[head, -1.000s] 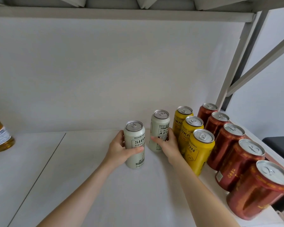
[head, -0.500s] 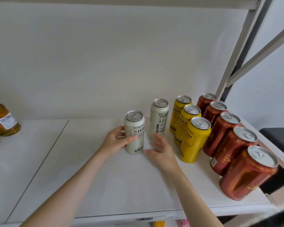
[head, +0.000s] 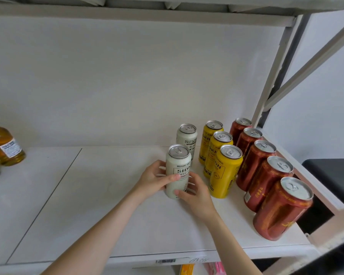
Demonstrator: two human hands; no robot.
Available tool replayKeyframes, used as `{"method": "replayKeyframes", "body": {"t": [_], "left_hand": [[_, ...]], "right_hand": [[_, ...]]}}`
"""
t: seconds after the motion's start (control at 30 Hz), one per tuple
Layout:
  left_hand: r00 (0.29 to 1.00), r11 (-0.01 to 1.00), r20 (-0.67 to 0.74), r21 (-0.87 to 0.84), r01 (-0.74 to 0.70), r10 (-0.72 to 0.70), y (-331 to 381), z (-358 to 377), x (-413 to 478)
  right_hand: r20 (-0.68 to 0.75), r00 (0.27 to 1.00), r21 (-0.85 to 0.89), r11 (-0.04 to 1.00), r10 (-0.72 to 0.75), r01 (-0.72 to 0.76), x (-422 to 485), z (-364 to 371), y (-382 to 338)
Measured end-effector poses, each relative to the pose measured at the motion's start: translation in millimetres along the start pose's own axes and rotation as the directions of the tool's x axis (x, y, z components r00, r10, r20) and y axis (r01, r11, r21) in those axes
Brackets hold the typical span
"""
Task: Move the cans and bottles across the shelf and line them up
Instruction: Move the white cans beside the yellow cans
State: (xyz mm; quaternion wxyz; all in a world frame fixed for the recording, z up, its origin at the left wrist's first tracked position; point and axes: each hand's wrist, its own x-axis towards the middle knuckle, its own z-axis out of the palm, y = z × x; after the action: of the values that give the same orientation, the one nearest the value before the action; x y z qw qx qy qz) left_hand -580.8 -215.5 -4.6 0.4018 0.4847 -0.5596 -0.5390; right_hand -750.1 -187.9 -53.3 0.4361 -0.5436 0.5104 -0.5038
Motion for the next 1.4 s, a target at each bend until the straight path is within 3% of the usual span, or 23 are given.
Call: {"method": "replayKeyframes", "body": {"t": [0.27, 1.2, 1.4], "left_hand": [[0.999, 1.000, 0.034, 0.005, -0.012, 0.011, 5.2, 29.5, 3.7], [0.997, 0.999, 0.051, 0.013, 0.051, -0.052, 12.9, 21.9, 50.4], [0.996, 0.994, 0.079, 0.102, 0.042, -0.051, 14.6, 18.3, 49.4]], "right_hand": [[-0.096, 0.995, 0.061, 0.998, -0.010, 0.016, -12.0, -19.1, 0.8], [-0.179, 0.983, 0.050, 0.997, -0.040, 0.050, 29.1, -6.9, 10.0], [-0.183, 0.983, 0.035, 0.999, -0.017, 0.024, 27.5, -7.3, 9.6]]}}
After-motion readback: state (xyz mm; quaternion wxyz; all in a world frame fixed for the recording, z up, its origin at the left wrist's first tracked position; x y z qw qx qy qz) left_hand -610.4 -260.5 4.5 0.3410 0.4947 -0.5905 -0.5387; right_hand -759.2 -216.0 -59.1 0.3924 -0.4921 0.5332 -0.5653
